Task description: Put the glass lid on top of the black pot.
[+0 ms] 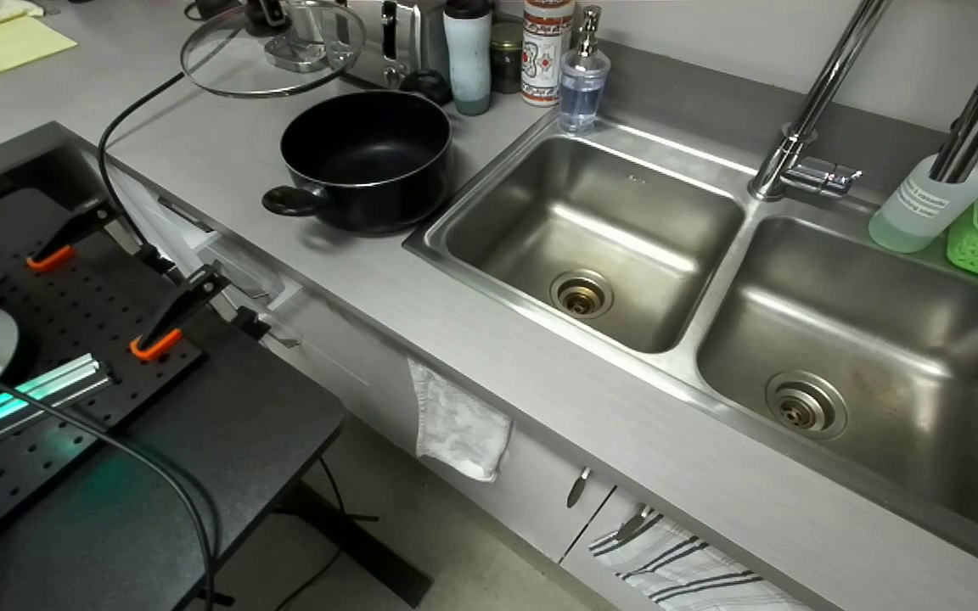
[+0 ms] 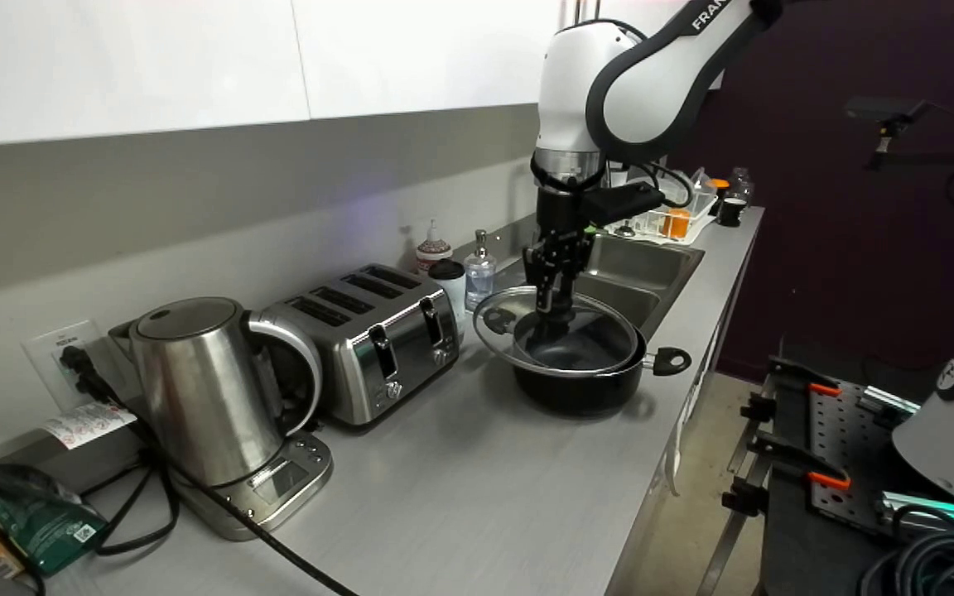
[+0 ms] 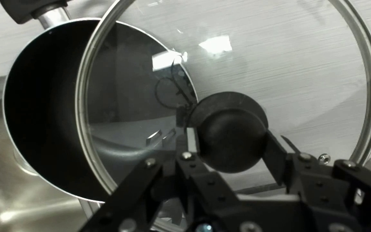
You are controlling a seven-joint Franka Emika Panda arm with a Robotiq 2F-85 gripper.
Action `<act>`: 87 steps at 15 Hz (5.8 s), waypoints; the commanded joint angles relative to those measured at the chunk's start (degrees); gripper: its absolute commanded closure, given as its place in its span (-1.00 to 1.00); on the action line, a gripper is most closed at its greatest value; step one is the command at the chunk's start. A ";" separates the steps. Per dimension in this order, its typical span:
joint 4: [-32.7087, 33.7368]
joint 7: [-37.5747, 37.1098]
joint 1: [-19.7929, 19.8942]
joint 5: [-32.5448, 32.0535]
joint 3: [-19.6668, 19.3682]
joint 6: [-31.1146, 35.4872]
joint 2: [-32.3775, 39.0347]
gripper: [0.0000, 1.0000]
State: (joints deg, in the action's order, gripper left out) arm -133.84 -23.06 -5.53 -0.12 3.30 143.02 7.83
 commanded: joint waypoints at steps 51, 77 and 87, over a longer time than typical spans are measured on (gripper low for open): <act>7.99 1.55 8.73 14.71 -7.27 -0.84 12.67 0.47; 7.29 1.73 9.48 14.60 -8.16 -1.33 13.51 0.47; 7.37 1.14 9.16 13.87 -8.47 -2.21 12.95 0.47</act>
State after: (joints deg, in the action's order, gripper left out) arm -126.71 -21.59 3.83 13.27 -4.50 142.69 22.34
